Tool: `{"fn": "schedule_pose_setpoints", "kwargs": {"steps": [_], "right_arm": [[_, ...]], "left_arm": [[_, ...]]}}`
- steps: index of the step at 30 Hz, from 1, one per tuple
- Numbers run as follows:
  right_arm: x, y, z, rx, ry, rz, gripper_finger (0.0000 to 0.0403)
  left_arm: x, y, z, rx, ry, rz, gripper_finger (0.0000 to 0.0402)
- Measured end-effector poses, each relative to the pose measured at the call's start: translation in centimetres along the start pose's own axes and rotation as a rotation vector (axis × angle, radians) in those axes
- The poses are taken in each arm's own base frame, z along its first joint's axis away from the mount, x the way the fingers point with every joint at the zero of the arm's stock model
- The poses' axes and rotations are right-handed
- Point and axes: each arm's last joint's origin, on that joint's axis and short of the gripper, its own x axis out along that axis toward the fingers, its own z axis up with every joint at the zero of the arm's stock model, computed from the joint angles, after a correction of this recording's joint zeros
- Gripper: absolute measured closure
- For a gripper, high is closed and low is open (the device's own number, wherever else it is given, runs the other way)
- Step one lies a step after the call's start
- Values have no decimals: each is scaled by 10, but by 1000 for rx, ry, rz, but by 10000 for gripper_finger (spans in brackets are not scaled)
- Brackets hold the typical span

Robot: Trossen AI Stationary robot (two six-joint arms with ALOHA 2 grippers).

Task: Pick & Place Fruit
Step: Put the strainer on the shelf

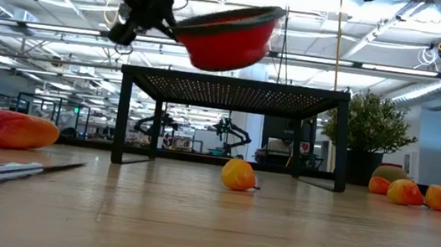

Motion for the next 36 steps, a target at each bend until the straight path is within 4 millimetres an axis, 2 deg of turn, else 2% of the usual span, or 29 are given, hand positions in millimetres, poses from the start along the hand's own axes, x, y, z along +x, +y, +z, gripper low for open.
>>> {"fn": "schedule_pose_setpoints", "kwargs": {"steps": [7, 14, 24, 29, 36], "right_arm": [[-13, -4, -10, 17, -38, 62, 402], [-23, -6, -18, 39, -56, 47, 403], [-23, 2, -35, 12, -43, 162, 403], [-25, 4, -44, -14, -41, 192, 403], [-39, 3, -47, 1, -87, 196, 403]], "left_arm": [[-37, -28, 9, 16, 1, 64, 396], [-50, -26, 1, -105, 100, 155, 396], [-51, -24, -5, -256, 197, 160, 396], [-43, -22, -5, -295, 244, 174, 396], [-29, -22, -2, -297, 282, 175, 396]]}}
